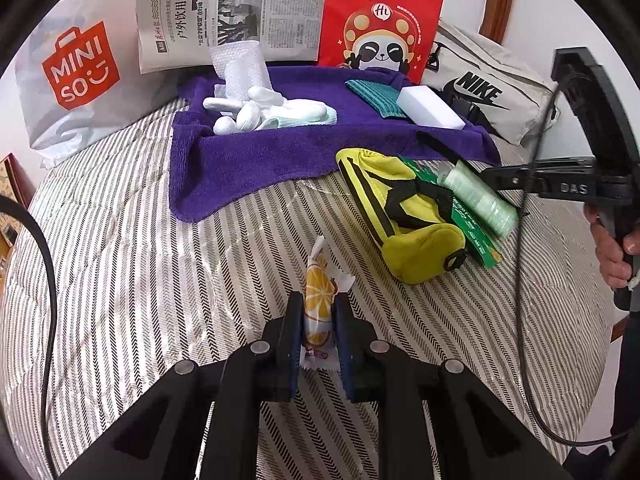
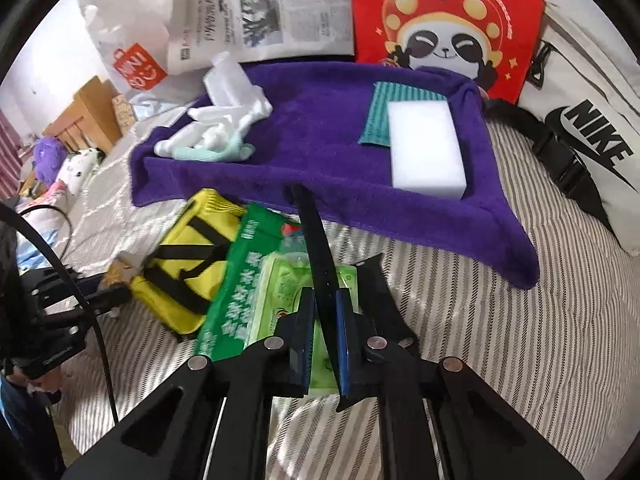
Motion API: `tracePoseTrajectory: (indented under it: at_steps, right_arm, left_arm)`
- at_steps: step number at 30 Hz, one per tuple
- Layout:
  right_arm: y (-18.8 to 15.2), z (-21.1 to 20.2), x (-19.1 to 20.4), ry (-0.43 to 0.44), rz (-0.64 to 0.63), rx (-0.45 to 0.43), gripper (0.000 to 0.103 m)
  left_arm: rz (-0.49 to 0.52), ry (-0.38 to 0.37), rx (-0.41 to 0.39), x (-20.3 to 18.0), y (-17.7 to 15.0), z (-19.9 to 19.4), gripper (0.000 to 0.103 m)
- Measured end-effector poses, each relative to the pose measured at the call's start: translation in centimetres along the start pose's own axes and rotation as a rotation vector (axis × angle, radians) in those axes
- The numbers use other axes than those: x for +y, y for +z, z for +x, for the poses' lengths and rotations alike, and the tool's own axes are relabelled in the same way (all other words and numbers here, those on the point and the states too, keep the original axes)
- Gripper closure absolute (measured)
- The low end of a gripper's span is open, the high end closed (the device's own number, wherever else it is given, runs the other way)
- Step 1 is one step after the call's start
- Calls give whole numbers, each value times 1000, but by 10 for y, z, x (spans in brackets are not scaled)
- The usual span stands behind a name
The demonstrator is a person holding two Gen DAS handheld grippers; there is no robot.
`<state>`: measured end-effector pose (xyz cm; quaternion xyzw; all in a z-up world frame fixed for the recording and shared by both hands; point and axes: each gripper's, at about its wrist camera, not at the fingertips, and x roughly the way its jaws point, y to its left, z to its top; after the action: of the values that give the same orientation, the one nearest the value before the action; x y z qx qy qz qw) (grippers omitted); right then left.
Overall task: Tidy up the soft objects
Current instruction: 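Lift the packet with the left gripper while the right reaches toward the green wipes pack, then grasp the black watch strap with the right gripper while the left holds the packet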
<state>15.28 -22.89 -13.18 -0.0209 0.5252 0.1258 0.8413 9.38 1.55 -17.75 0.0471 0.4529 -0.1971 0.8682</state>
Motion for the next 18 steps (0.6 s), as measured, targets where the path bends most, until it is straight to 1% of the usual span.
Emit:
tracePoseTrajectory:
  at_steps: [3,6,9,16,18]
  right_arm:
    - [4,7,-5,3,18,-1,92]
    - [8,17,-9,-17,35,4,93]
    - [9,13,-11,-20,44,-6,97]
    - [0,0,-16,-13,69,-17,99]
    - [-1,-6,-18,-13,81,-29,99]
  left_arm:
    - [-4,-5,-1,1,0,-1,86]
    - [-9,-14,-2,2,0,-1,86]
    - [-10,-15,-2,2,1,-1,86]
    - [-58,-48,1,10,1,-2,90]
    - [-56,-46,5,10,1,-3,90]
